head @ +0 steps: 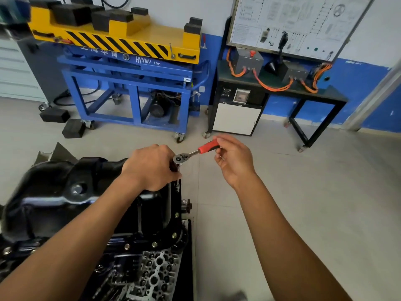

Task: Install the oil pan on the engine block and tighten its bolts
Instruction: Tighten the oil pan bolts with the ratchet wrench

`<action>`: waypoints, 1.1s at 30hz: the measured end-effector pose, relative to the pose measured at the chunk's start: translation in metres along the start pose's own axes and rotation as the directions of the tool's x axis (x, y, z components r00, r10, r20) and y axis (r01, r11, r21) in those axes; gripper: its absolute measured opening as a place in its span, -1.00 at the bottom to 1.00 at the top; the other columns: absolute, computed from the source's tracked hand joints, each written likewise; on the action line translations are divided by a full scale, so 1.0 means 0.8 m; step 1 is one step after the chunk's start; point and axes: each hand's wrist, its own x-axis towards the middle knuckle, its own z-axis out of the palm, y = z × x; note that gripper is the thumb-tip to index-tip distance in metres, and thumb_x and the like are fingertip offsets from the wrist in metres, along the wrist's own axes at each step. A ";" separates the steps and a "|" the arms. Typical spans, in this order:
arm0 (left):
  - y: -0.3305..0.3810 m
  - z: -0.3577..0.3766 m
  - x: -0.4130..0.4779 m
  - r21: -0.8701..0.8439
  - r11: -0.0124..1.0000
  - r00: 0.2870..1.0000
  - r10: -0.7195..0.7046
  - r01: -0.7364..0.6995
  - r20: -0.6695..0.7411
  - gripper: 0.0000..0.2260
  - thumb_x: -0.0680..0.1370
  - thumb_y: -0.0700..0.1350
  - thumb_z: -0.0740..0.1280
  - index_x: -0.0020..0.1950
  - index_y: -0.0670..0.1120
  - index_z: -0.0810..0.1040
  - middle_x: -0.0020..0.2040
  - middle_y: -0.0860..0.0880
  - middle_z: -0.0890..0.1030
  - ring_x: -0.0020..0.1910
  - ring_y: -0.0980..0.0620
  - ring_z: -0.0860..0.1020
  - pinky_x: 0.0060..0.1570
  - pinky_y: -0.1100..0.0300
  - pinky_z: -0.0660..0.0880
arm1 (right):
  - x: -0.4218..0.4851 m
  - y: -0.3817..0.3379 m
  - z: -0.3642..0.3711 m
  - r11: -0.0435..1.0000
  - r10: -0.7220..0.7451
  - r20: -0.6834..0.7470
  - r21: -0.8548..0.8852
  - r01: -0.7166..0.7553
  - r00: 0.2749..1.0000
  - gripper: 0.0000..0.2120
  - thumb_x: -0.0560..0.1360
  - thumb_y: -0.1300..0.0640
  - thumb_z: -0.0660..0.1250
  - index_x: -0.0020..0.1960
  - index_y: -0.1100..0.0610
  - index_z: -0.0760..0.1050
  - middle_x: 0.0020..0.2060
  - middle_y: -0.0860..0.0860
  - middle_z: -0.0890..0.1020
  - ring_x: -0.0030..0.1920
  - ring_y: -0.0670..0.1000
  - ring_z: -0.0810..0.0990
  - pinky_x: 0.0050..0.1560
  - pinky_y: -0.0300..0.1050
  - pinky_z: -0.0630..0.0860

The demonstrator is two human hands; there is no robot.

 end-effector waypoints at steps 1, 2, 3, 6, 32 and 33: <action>0.001 0.000 -0.001 0.009 1.000 1.000 -0.002 0.002 -0.006 -0.73 0.43 0.25 0.41 -0.25 0.10 0.47 -0.26 0.08 0.48 -0.18 -0.04 0.50 -0.22 0.08 0.32 | -0.005 0.003 -0.004 1.000 0.000 -0.022 0.016 0.001 1.000 -0.87 0.53 0.34 0.38 0.04 0.22 0.64 -0.09 0.16 0.67 -0.35 -0.08 0.52 -0.29 -0.24 0.50; 0.003 0.000 -0.002 0.018 1.000 1.000 -0.004 0.005 -0.016 -0.74 0.43 0.25 0.40 -0.24 0.11 0.46 -0.27 0.08 0.45 -0.18 -0.04 0.50 -0.21 0.08 0.33 | -0.014 0.008 -0.011 0.999 0.001 -0.051 0.042 0.001 0.999 -0.89 0.53 0.35 0.38 0.00 0.20 0.63 -0.13 0.15 0.66 -0.36 -0.07 0.52 -0.30 -0.24 0.50; 0.004 0.001 -0.002 0.025 1.000 1.000 -0.009 0.010 -0.028 -0.74 0.43 0.25 0.39 -0.23 0.11 0.46 -0.28 0.09 0.43 -0.19 -0.05 0.49 -0.20 0.09 0.33 | -0.027 0.014 -0.019 0.997 0.001 -0.077 0.082 0.005 0.997 -0.89 0.52 0.37 0.38 -0.07 0.18 0.61 -0.17 0.14 0.65 -0.36 -0.05 0.51 -0.32 -0.25 0.49; 0.008 0.003 -0.004 0.034 0.999 0.998 -0.029 0.031 -0.064 -0.71 0.44 0.23 0.40 -0.28 0.07 0.43 -0.31 0.10 0.40 -0.24 -0.03 0.45 -0.22 0.10 0.31 | -0.085 0.037 -0.045 0.983 -0.013 -0.042 0.180 0.020 0.999 -0.83 0.42 0.35 0.45 -0.26 0.14 0.59 -0.27 0.11 0.62 -0.34 0.00 0.53 -0.38 -0.26 0.47; 0.001 -0.001 0.003 -0.012 1.000 1.000 -0.005 0.006 0.028 -0.76 0.43 0.23 0.46 -0.24 0.11 0.54 -0.25 0.07 0.56 -0.17 -0.04 0.56 -0.21 0.09 0.37 | -0.015 -0.004 -0.043 0.990 0.142 0.160 -0.051 -0.135 0.977 -0.85 0.44 0.39 0.42 -0.06 0.20 0.57 -0.28 0.11 0.67 -0.44 -0.09 0.51 -0.43 -0.29 0.48; 0.002 -0.001 0.003 -0.009 1.000 1.000 -0.006 0.006 0.029 -0.77 0.42 0.23 0.46 -0.22 0.10 0.56 -0.24 0.07 0.57 -0.16 -0.04 0.56 -0.20 0.09 0.37 | 0.000 -0.008 -0.033 0.989 0.130 0.147 -0.083 -0.119 0.981 -0.85 0.46 0.39 0.42 -0.02 0.21 0.58 -0.26 0.11 0.66 -0.43 -0.08 0.52 -0.42 -0.28 0.48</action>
